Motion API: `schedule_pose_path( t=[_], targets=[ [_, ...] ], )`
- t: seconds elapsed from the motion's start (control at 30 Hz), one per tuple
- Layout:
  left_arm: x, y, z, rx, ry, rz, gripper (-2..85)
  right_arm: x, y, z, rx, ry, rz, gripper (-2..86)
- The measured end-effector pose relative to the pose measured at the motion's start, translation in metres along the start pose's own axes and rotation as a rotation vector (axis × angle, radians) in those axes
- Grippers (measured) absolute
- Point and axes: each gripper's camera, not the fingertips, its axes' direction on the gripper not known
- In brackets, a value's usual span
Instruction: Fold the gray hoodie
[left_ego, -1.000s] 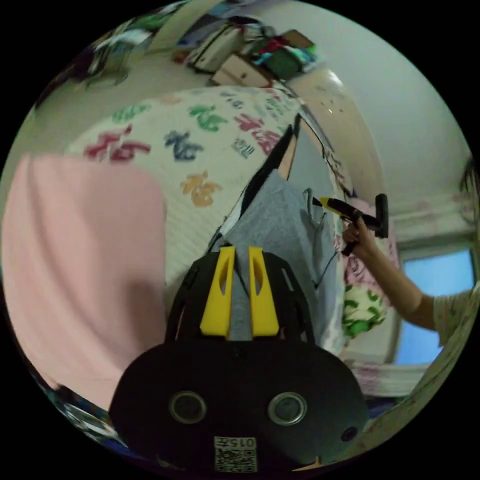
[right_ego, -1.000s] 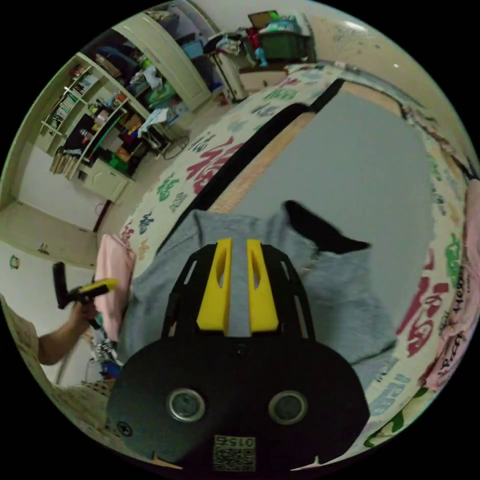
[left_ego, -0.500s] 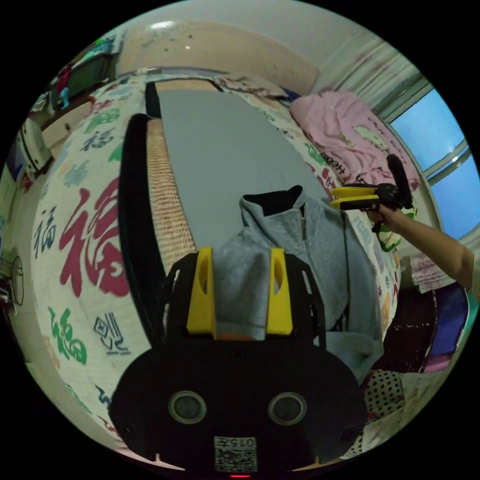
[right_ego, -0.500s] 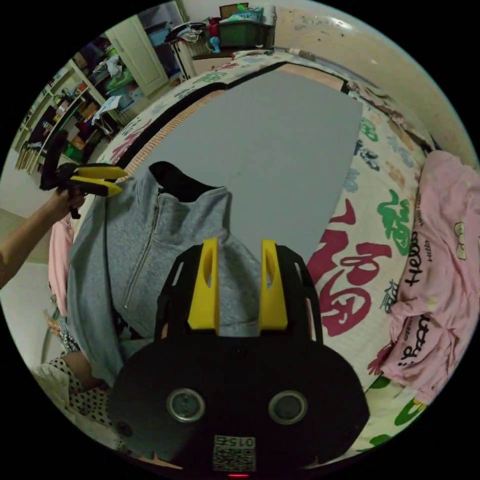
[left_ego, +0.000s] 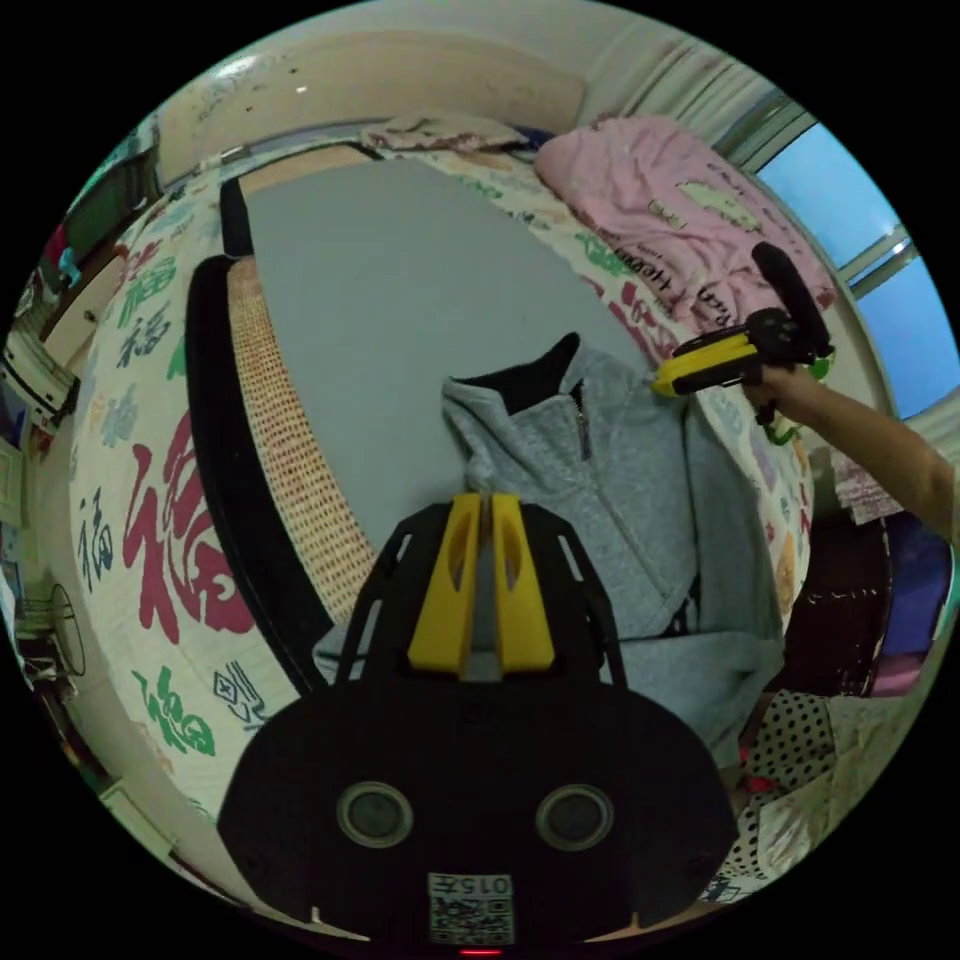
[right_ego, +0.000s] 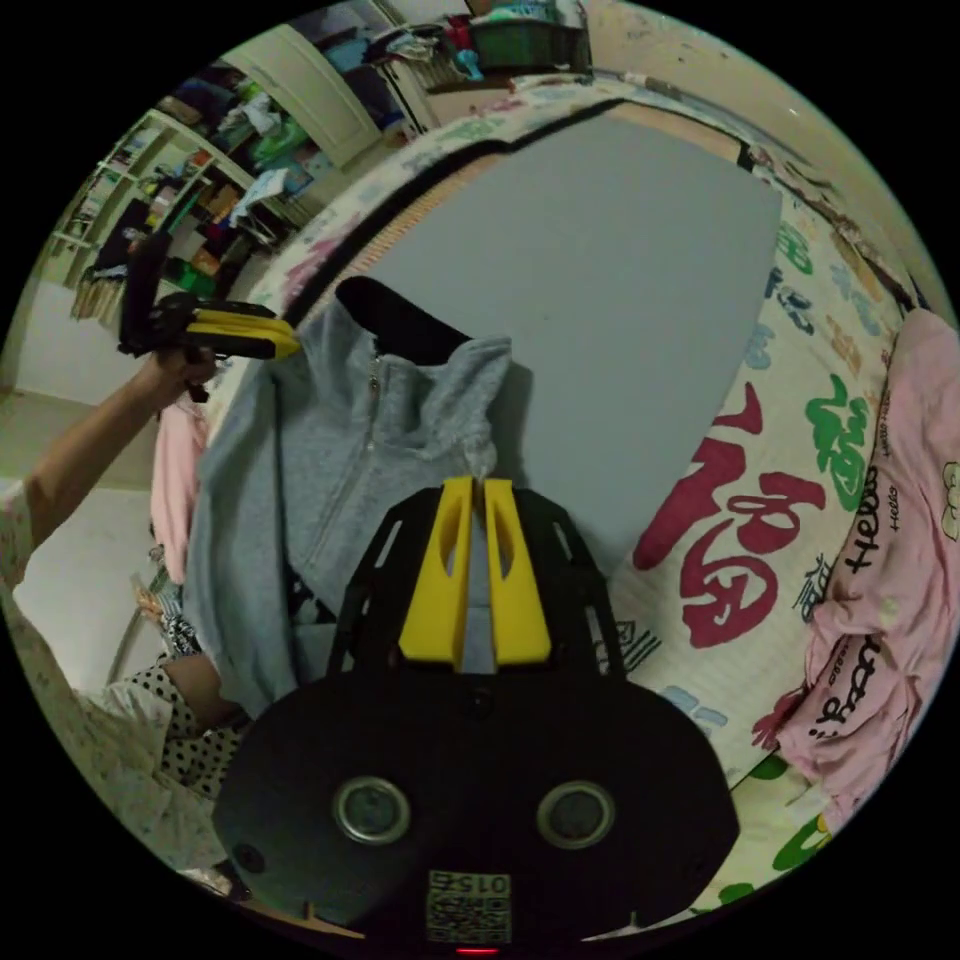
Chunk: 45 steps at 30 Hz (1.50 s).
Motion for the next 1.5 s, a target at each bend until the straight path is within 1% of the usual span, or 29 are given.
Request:
schedule_pose_path(
  t=[0.03, 0.1, 0.17, 0.27, 0.33, 0.4, 0.43, 0.5, 0.57, 0.6, 0.63, 0.67, 0.7, 0.77, 0.83, 0.93, 1.03, 1.1, 1.13, 1.2, 1.23, 1.27, 1.3, 1.37, 1.43, 1.5],
  targets=[
    [0.005, 0.006, -0.013, 0.025, 0.009, 0.004, 1.4, -0.004, 0.015, -0.011, 0.041, -0.022, -0.021, 0.4],
    [0.037, 0.04, -0.069, 0.112, -0.004, 0.068, 1.0, -0.014, 0.044, -0.028, 0.092, -0.037, -0.06, 0.7],
    [0.068, 0.075, -0.11, 0.159, -0.01, 0.117, 0.8, -0.033, 0.092, -0.046, 0.137, -0.069, -0.105, 2.2],
    [0.119, 0.146, -0.163, 0.166, 0.051, 0.145, 0.6, -0.063, 0.159, -0.052, 0.127, -0.143, -0.137, 3.9],
    [0.152, 0.191, -0.182, 0.117, 0.085, 0.171, 0.5, -0.085, 0.2, -0.045, 0.085, -0.169, -0.167, 4.7],
    [0.194, 0.25, -0.194, 0.032, 0.143, 0.188, 0.4, -0.106, 0.239, -0.029, 0.019, -0.189, -0.188, 5.3],
    [0.203, 0.264, -0.193, 0.008, 0.159, 0.19, 0.4, -0.119, 0.263, -0.013, -0.044, -0.196, -0.212, 5.7],
    [0.233, 0.314, -0.178, -0.096, 0.226, 0.186, 0.3, -0.133, 0.294, 0.02, -0.147, -0.197, -0.231, 6.1],
    [0.247, 0.347, -0.154, -0.172, 0.253, 0.178, 0.3, -0.14, 0.328, 0.07, -0.269, -0.15, -0.232, 6.6],
    [0.253, 0.365, -0.134, -0.231, 0.254, 0.164, 0.3, -0.14, 0.335, 0.082, -0.305, -0.136, -0.225, 6.7],
    [0.256, 0.373, -0.124, -0.263, 0.25, 0.158, 0.3, -0.139, 0.349, 0.104, -0.384, -0.102, -0.221, 6.8],
    [0.261, 0.387, -0.109, -0.332, 0.219, 0.149, 0.2, -0.136, 0.36, 0.118, -0.438, -0.064, -0.208, 6.9],
    [0.265, 0.397, -0.104, -0.376, 0.19, 0.147, 0.1, -0.134, 0.366, 0.122, -0.452, -0.052, -0.199, 6.9],
    [0.268, 0.411, -0.113, -0.396, 0.171, 0.125, -0.1, -0.125, 0.382, 0.12, -0.416, -0.058, -0.17, 7.0],
    [0.267, 0.424, -0.136, -0.373, 0.16, 0.105, -0.2, -0.12, 0.389, 0.114, -0.37, -0.054, -0.167, 6.9],
    [0.264, 0.441, -0.182, -0.284, 0.13, 0.05, -0.1, -0.116, 0.39, 0.108, -0.22, -0.026, -0.15, 6.4],
    [0.255, 0.453, -0.212, -0.159, 0.119, -0.054, 1.0, -0.115, 0.383, 0.126, -0.102, -0.103, -0.146, 5.8],
    [0.249, 0.46, -0.217, -0.091, 0.141, -0.14, 2.0, -0.117, 0.381, 0.147, -0.088, -0.154, -0.165, 5.2],
    [0.251, 0.461, -0.216, -0.085, 0.16, -0.14, 2.2, -0.121, 0.38, 0.164, -0.13, -0.147, -0.179, 4.8],
    [0.276, 0.464, -0.206, -0.119, 0.177, -0.071, 2.8, -0.131, 0.382, 0.187, -0.195, -0.068, -0.244, 4.0],
    [0.284, 0.466, -0.202, -0.14, 0.166, -0.044, 2.9, -0.138, 0.386, 0.203, -0.237, 0.021, -0.295, 3.4],
    [0.301, 0.472, -0.191, -0.196, 0.133, 0.007, 3.0, -0.143, 0.391, 0.212, -0.225, 0.107, -0.331, 2.7],
    [0.315, 0.482, -0.177, -0.273, 0.082, 0.043, 2.9, -0.145, 0.395, 0.214, -0.206, 0.143, -0.361, 2.4],
    [0.33, 0.501, -0.167, -0.289, 0.001, 0.072, 2.6, -0.146, 0.408, 0.221, -0.156, 0.25, -0.425, 0.6],
    [0.344, 0.512, -0.173, -0.304, -0.062, 0.128, 2.3, -0.137, 0.416, 0.224, -0.121, 0.26, -0.417, 0.2],
    [0.347, 0.524, -0.18, -0.361, -0.082, 0.092, 2.1, -0.122, 0.417, 0.224, -0.104, 0.215, -0.38, 0.3]
  ],
)
